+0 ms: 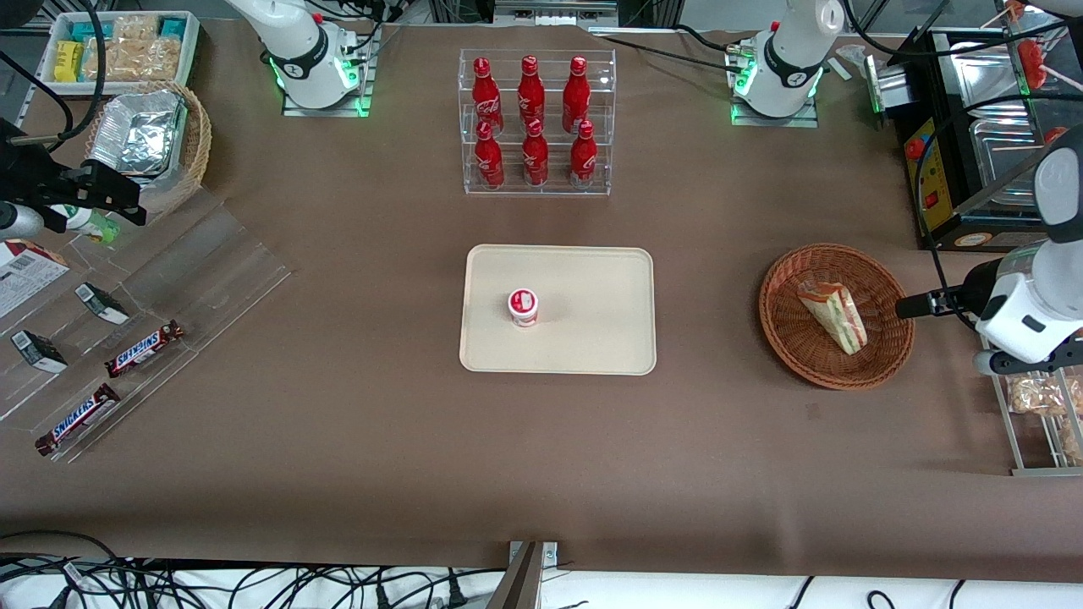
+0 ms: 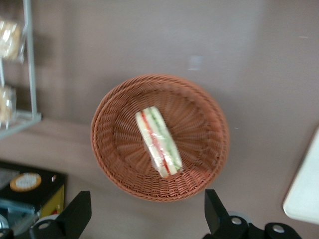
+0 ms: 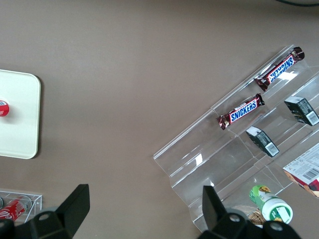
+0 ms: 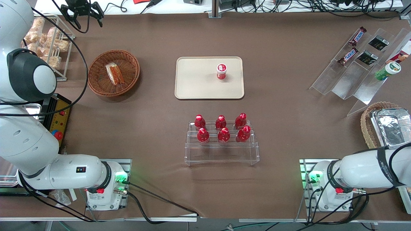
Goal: Place sandwich from basket to tray
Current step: 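Move the open left gripper toward the sandwich in the wicker basket, then lower the left gripper over the sandwich and close on it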
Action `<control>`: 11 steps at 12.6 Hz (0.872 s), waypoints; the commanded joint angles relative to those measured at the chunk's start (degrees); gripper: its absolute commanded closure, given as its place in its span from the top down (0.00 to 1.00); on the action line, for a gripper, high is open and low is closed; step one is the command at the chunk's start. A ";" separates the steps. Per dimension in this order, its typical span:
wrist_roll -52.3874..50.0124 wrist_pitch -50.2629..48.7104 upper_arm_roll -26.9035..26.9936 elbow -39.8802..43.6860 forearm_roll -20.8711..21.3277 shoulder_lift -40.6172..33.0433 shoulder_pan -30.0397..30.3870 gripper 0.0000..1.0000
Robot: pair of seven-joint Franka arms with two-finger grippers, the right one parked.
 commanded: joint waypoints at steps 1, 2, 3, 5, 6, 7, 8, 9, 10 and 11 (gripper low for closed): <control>-8.56 4.76 -0.27 -5.70 1.22 -1.54 0.96 1.00; -11.82 8.53 -0.45 -9.64 1.22 -2.77 0.96 1.00; -14.72 13.09 -0.62 -14.03 1.22 -4.00 0.96 1.00; -22.10 21.53 -0.71 -22.47 1.22 -7.16 0.96 1.00; -24.57 25.05 -0.80 -26.08 1.31 -8.22 0.96 1.00; -25.12 28.48 -0.97 -29.25 1.40 -9.01 0.88 1.00; -25.12 31.91 -0.97 -32.50 1.48 -9.89 0.70 1.00; -25.12 35.51 -0.97 -35.66 1.48 -10.51 0.44 1.00; -25.12 38.42 -1.41 -38.22 1.66 -10.78 0.26 1.00; -25.30 40.27 -2.46 -39.64 3.49 -10.78 0.26 1.00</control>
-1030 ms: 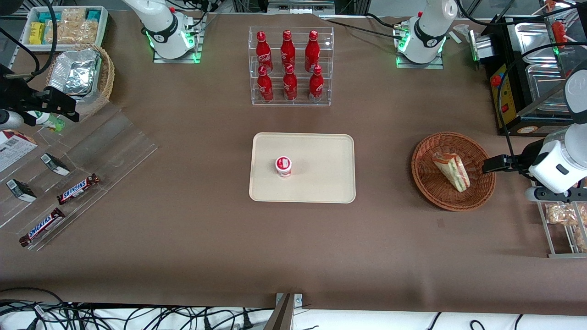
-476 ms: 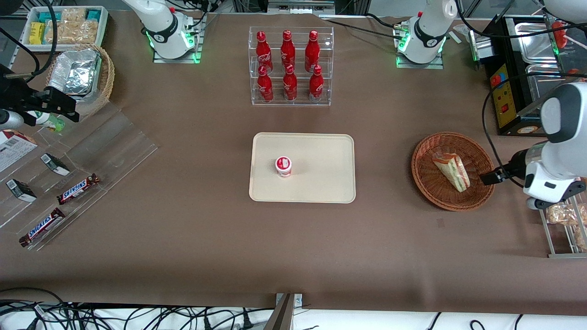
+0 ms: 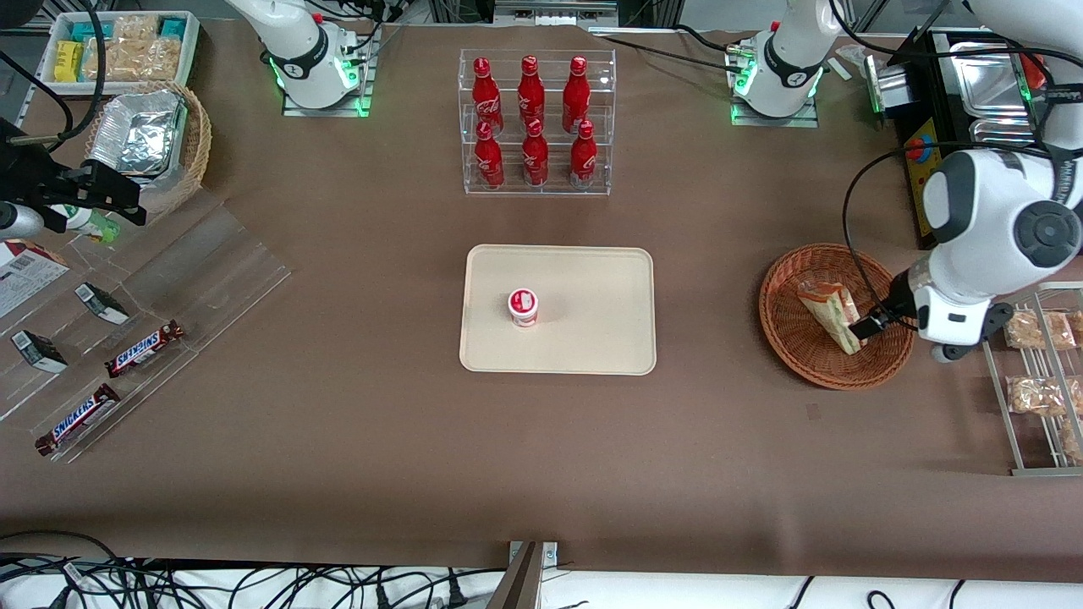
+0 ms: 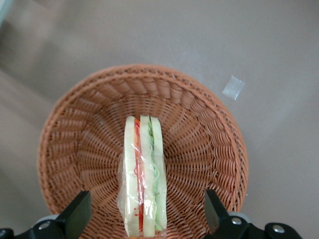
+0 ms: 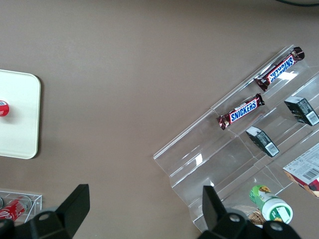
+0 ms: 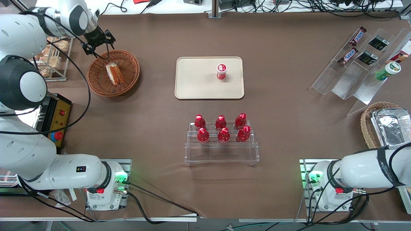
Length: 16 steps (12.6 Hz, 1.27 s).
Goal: Place sandwich from basket to tray
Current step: 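Lower the left gripper over the sandwich and close on it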
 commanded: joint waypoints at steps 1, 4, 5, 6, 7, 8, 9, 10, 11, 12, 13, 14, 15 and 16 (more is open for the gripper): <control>-1.90 5.05 -1.55 -6.55 4.83 -2.80 -0.25 1.00; -4.19 7.08 -1.64 -9.18 7.21 -2.89 -0.33 1.00; -4.71 7.95 -1.64 -9.80 8.79 -2.80 -0.25 1.00; -6.20 10.48 -1.64 -10.85 9.15 -2.28 -0.25 1.00; -8.65 13.47 -1.64 -11.90 9.68 -1.40 -0.25 1.00; -10.33 14.54 -1.64 -12.26 11.08 -0.52 -0.25 1.00; -12.69 15.07 -1.64 -12.27 12.74 0.36 -0.42 1.00; -14.89 15.25 -1.73 -12.35 14.93 0.54 -0.77 1.00; -15.70 15.25 -1.82 -12.88 16.09 0.54 -0.86 1.00; -15.97 15.25 -1.82 -13.06 16.36 0.37 -0.86 1.00; -16.06 14.91 -1.82 -13.06 16.36 0.11 -0.86 1.00; -16.84 14.64 -1.91 -13.06 16.36 -0.07 -0.86 1.00; -17.89 14.12 -1.99 -13.06 16.36 -0.16 -0.95 1.00; -17.99 12.89 -2.69 -13.06 16.45 -0.60 -1.12 1.00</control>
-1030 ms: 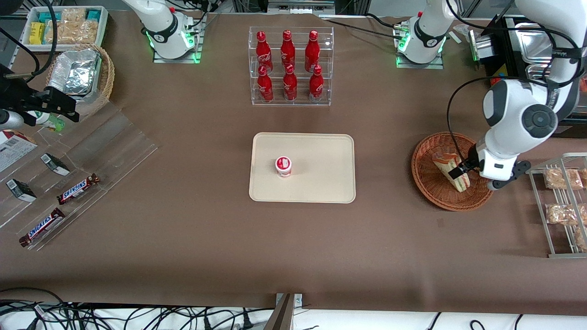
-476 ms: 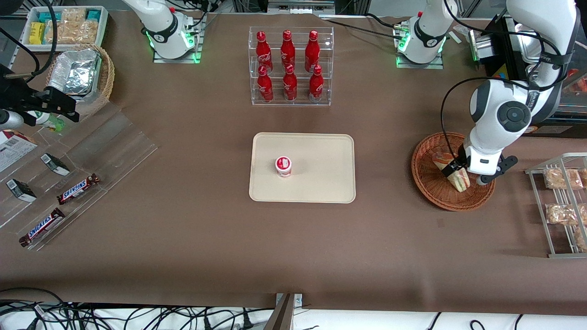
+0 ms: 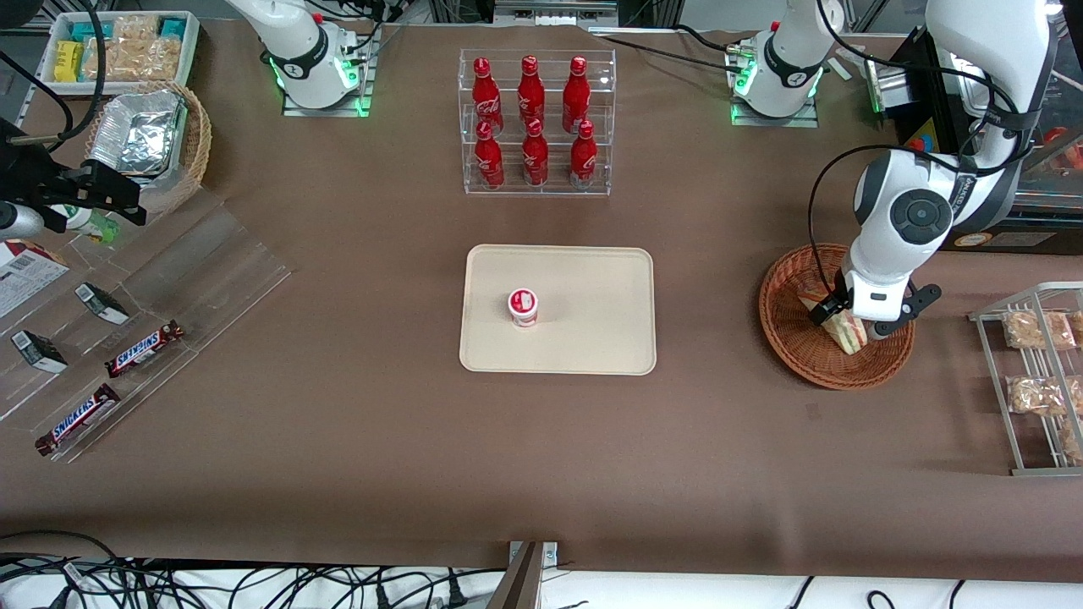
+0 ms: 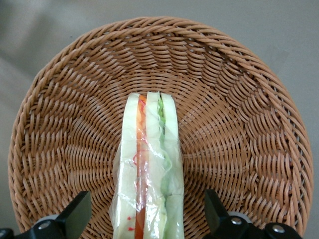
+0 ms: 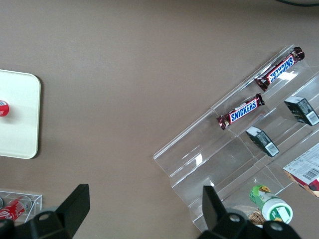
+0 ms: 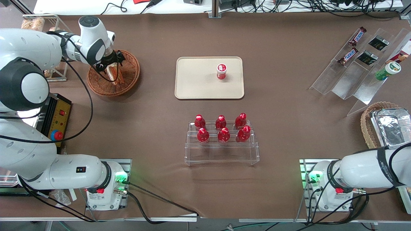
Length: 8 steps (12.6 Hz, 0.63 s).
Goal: Place sandwich from basket to tray
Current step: 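Lower the left gripper over the sandwich and close on it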
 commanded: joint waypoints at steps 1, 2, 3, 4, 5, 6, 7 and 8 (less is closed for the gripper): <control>-2.16 -2.45 -1.34 -0.66 1.98 -1.78 -0.26 0.84; -2.25 -2.80 -1.34 -0.66 2.16 -1.78 -0.26 0.62; -2.25 -2.98 -1.43 -0.66 2.25 -1.78 -0.26 0.45; -2.16 -3.85 -1.43 -0.57 2.25 -1.87 -0.26 0.29; -1.81 -4.64 -1.43 -0.31 2.42 -2.30 -0.26 0.21; -1.20 -5.87 -1.52 -0.14 2.68 -2.66 -0.26 0.21; -0.85 -7.10 -1.52 0.39 2.86 -2.75 -0.26 0.21; 0.03 -8.68 -1.61 1.61 2.95 -2.92 -0.26 0.21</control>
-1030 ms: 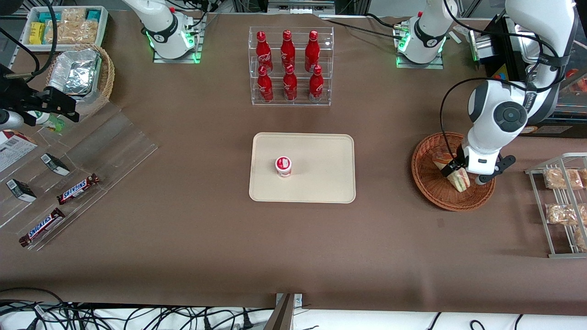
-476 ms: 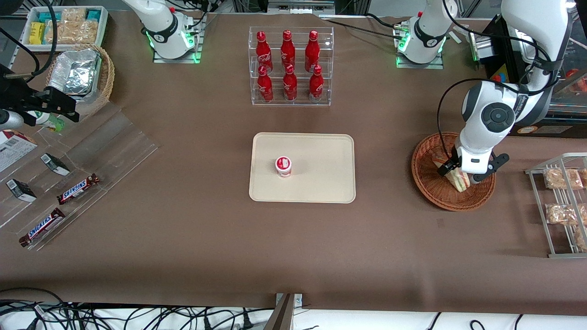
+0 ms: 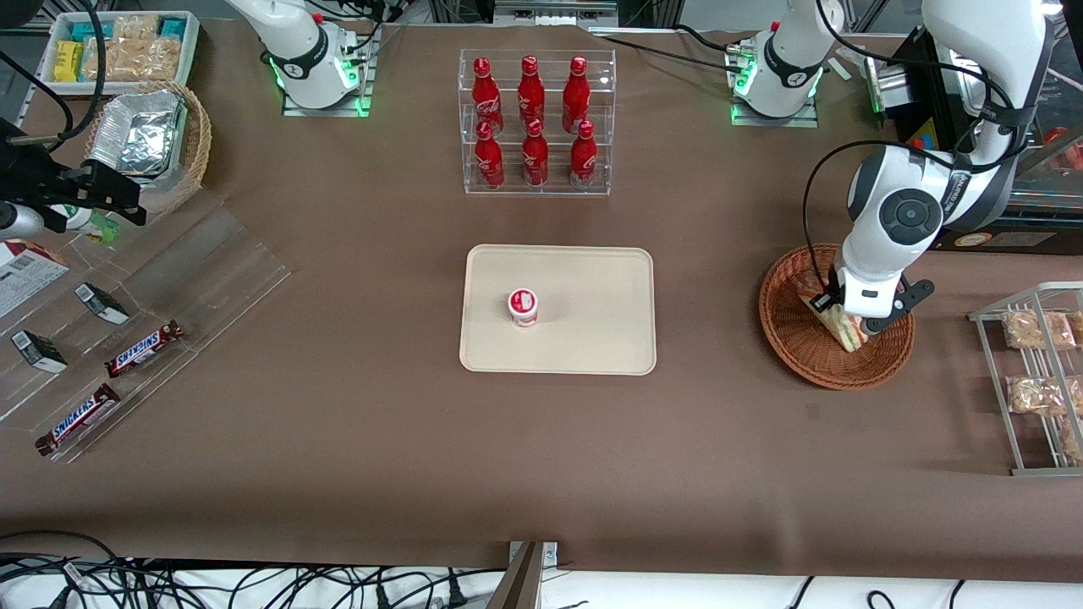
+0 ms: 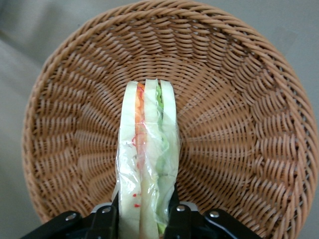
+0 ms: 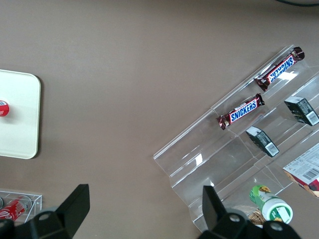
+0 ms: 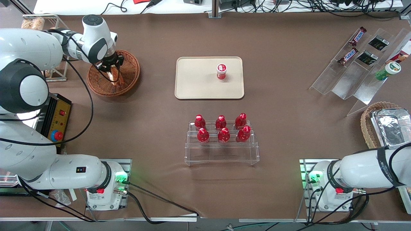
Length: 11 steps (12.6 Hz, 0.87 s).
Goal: Place sandwich from basket to tray
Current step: 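Lift the sandwich and carry it toward the cream tray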
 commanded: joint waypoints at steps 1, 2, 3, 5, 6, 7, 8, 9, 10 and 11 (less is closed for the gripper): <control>1.83 -6.88 -0.53 3.87 1.77 -1.70 -0.01 0.21; 2.54 -11.52 -0.71 6.51 1.77 -1.88 -0.09 0.21; 3.07 -15.92 -2.36 9.84 1.25 -2.05 0.08 0.21; 5.17 -23.57 -4.65 16.26 -1.90 -2.23 0.26 0.21; 7.62 -27.00 -5.71 20.03 -4.88 -2.23 0.26 0.21; 9.56 -30.78 -6.67 23.64 -7.17 -2.14 0.00 0.21; 11.06 -33.69 -7.73 26.98 -9.11 -1.88 -0.18 0.21; 12.72 -35.20 -9.74 28.84 -10.35 -1.88 -0.18 0.21; 15.00 -35.65 -11.50 29.38 -11.49 -1.88 -0.09 0.21; 17.90 -35.65 -13.17 29.47 -12.37 -1.96 -0.18 0.21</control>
